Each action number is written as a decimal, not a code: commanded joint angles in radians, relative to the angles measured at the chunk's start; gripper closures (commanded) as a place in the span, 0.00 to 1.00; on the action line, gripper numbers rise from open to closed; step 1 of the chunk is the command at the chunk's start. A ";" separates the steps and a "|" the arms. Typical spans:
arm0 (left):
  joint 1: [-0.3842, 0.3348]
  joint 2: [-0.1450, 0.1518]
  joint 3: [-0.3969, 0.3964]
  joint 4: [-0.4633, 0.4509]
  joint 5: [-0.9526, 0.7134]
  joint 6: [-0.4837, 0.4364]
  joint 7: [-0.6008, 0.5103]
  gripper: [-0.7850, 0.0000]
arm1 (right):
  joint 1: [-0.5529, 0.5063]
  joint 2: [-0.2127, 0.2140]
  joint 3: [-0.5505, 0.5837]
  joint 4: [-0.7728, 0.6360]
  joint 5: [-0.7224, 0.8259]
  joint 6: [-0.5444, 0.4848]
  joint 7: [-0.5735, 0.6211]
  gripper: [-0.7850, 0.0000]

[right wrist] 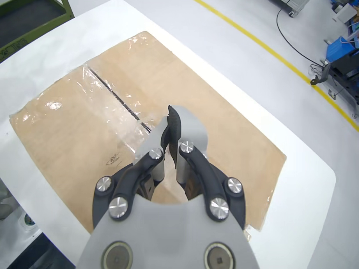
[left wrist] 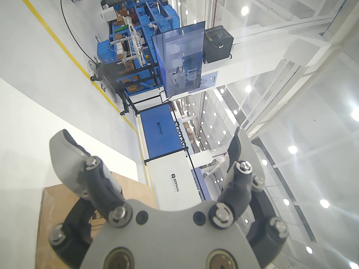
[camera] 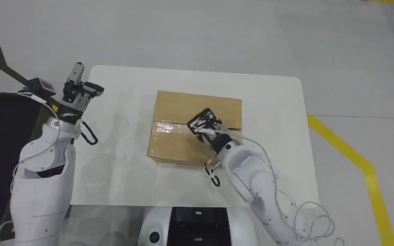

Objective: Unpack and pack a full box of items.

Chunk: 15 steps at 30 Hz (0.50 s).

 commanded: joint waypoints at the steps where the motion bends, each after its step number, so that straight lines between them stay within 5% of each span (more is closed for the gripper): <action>1: 0.000 0.000 0.000 0.000 0.000 0.000 0.000 0.00 | -0.022 0.003 0.010 -0.014 -0.009 0.014 -0.020 1.00; 15: 0.000 0.000 0.000 0.000 0.000 0.000 0.000 0.00 | -0.195 0.023 0.083 -0.109 -0.044 0.083 -0.149 1.00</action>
